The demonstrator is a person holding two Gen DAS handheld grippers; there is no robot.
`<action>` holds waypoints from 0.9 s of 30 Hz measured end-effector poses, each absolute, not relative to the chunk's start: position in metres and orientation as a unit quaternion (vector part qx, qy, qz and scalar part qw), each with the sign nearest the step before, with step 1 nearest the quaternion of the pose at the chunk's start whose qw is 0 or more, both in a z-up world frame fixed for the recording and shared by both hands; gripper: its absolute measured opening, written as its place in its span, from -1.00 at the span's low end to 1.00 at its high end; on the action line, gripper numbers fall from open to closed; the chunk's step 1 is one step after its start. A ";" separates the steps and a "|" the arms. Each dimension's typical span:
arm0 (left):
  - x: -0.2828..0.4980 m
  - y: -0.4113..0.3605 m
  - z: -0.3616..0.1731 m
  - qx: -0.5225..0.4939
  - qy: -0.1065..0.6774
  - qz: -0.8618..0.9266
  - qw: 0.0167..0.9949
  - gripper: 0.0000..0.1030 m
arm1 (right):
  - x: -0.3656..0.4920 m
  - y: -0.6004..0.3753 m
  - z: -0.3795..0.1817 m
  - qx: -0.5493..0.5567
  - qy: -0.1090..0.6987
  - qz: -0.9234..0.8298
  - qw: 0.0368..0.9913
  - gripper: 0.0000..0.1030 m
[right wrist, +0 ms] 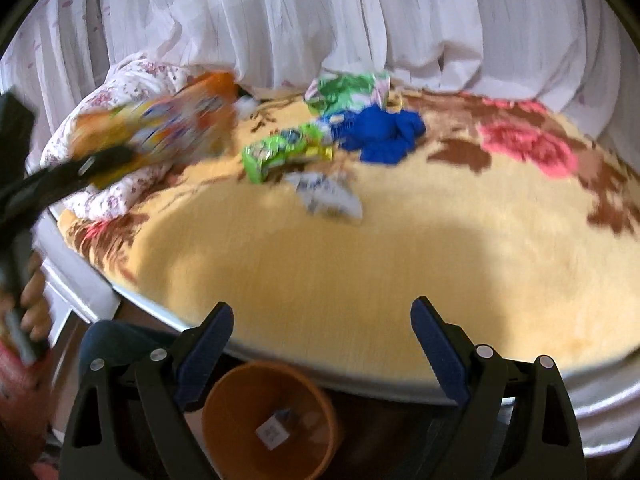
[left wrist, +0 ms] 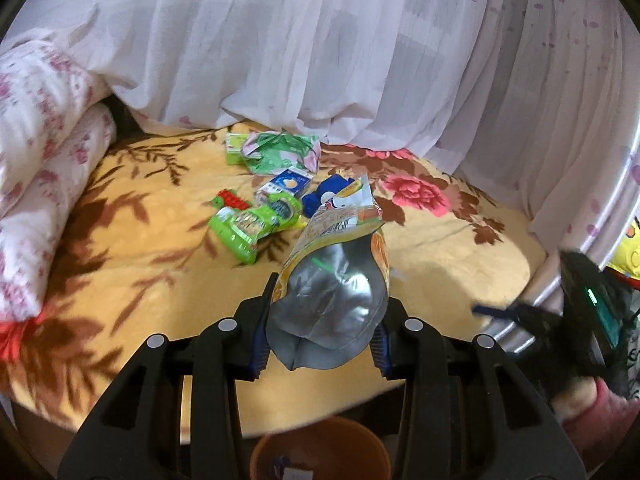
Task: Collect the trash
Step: 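Grasp the silver snack bag with the left tool while the right tool grasps the juice pouch, then grasp the white bread wrapper with the right tool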
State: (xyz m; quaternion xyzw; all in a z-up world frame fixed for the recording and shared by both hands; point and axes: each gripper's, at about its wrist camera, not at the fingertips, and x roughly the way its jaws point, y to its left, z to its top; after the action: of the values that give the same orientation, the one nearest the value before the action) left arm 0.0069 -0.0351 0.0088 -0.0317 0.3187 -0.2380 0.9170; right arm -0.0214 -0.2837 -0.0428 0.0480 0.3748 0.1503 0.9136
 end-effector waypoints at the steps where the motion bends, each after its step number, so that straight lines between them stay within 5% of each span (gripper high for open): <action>1: 0.001 -0.030 0.008 -0.033 0.319 -0.235 0.918 -0.26 | -0.014 -0.283 -0.041 0.047 0.374 0.151 0.914 0.72; 14: -0.058 0.026 -0.016 -0.080 0.335 -0.179 0.922 -0.26 | 0.105 -0.247 -0.065 0.017 0.439 0.150 0.886 0.65; 18: -0.063 0.034 -0.016 -0.081 0.333 -0.171 0.924 -0.26 | 0.119 -0.241 -0.074 0.002 0.460 0.138 0.877 0.19; 27: -0.065 0.036 -0.016 -0.090 0.331 -0.176 0.923 -0.26 | 0.110 -0.236 -0.069 -0.014 0.457 0.140 0.878 -0.13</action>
State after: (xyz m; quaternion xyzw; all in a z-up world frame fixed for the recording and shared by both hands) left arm -0.0653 0.0358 -0.0162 -0.0896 0.3305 -0.1759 0.9229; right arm 0.1103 -0.2364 -0.0693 -0.0145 0.4567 0.1403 0.8784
